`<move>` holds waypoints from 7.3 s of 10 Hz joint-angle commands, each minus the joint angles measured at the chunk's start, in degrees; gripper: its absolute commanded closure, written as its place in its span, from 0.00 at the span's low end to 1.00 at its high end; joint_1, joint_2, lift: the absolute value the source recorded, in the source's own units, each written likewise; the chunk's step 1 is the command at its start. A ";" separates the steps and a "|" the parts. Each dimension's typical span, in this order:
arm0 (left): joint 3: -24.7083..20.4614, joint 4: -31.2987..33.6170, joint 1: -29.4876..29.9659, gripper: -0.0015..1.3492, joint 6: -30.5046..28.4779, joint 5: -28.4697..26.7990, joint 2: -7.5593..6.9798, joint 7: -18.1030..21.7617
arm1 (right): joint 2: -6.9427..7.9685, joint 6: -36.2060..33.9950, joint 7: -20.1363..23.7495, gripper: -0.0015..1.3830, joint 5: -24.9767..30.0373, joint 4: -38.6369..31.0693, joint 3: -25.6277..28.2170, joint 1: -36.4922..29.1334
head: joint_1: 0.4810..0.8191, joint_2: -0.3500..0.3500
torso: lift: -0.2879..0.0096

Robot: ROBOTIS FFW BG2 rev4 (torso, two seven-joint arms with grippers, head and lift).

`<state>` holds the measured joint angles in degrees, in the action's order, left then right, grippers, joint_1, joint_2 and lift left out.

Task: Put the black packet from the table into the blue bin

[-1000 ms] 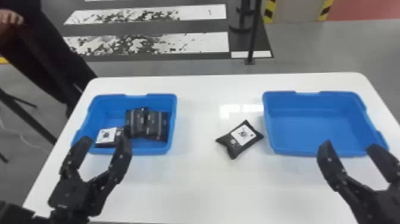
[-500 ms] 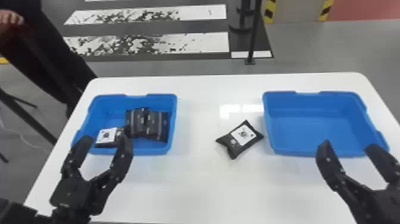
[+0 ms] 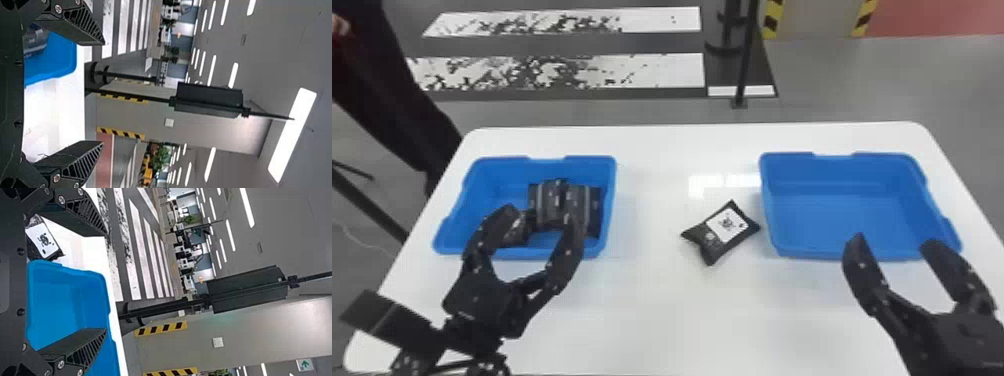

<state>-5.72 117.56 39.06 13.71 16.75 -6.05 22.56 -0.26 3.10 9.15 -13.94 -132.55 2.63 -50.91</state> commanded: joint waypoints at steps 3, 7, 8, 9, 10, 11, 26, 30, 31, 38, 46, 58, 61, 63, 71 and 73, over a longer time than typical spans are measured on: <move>6.97 -6.12 -10.65 0.10 -9.35 -4.52 -0.54 3.10 | 0.00 0.00 0.34 0.11 0.11 0.57 -0.12 0.57 | 0.63 0.42 | 0.60; 14.86 -13.57 -22.18 0.10 -15.82 -14.01 -0.02 7.15 | 0.00 0.00 0.60 0.11 0.34 1.14 -0.35 1.13 | 0.63 0.23 | 0.60; 15.54 -14.41 -23.59 0.10 -17.08 -17.55 0.60 7.59 | 0.00 0.00 0.60 0.11 0.34 1.14 -0.35 1.27 | 0.63 0.20 | 0.60; 16.34 -15.54 -25.14 0.10 -18.63 -20.75 1.30 8.03 | 0.00 0.00 0.60 0.11 0.34 1.28 -0.35 1.27 | 0.63 0.17 | 0.60; 16.80 -17.65 -27.25 0.10 -19.19 -24.86 2.18 8.73 | 0.00 0.00 0.69 0.11 0.34 1.28 -0.35 1.41 | 0.63 0.16 | 0.60; 17.37 -20.60 -29.78 0.10 -19.76 -28.63 2.88 10.49 | 0.00 0.00 0.78 0.11 0.34 1.42 -0.35 1.55 | 0.63 0.15 | 0.60; 24.68 -40.85 -44.40 0.90 -21.44 -37.20 4.38 12.24 | 0.00 0.00 1.22 0.11 0.00 2.40 -0.80 2.54 | 0.63 0.08 | 0.60; 25.37 -40.85 -45.39 0.90 -20.18 -37.20 3.50 12.95 | 0.00 0.00 1.22 0.11 0.00 2.40 -0.80 2.54 | 0.63 0.07 | 0.60; 25.83 -40.85 -45.39 0.90 -20.04 -37.20 3.32 13.04 | 0.00 0.00 1.22 0.11 0.00 2.40 -0.80 2.54 | 0.63 0.07 | 0.60; 23.77 -40.85 -44.40 0.09 -17.51 -36.40 4.20 12.86 | 0.00 0.00 1.48 0.11 -0.46 2.97 -1.03 2.96 | 0.63 0.08 | 0.60; 27.08 -41.13 -48.48 0.09 -31.57 -35.72 4.38 10.66 | 0.00 0.00 2.01 0.11 -1.03 3.53 -1.26 3.66 | 0.63 0.09 | 0.60; 26.86 -44.08 -50.03 0.90 -28.62 -32.74 3.59 12.42 | 0.00 0.00 2.10 0.11 -1.49 3.95 -1.26 3.52 | 0.63 0.11 | 0.60; 22.17 -31.29 -45.25 0.90 -29.32 -30.92 1.65 13.65 | 0.00 0.00 2.18 0.11 -1.49 3.81 -1.26 3.38 | 0.63 0.11 | 0.60; 13.26 -22.57 -40.32 0.90 -31.29 -32.40 1.21 14.35 | 0.00 0.00 2.10 0.11 -1.49 3.67 -1.38 3.38 | 0.63 0.16 | 0.60; -11.65 -10.48 -27.67 0.03 -36.49 -41.43 1.65 13.21 | -0.09 0.00 2.10 0.11 -1.83 3.25 -1.15 2.82 | 0.63 0.75 | 0.60; -13.25 -10.48 -25.98 0.14 -30.44 -37.89 2.18 12.86 | -0.09 0.00 2.10 0.11 -1.83 3.25 -1.15 2.68 | 0.63 0.78 | 0.60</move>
<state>-18.52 107.09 12.56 -18.53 -22.38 -4.00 35.38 -0.35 3.10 11.25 -15.77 -129.30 1.49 -48.15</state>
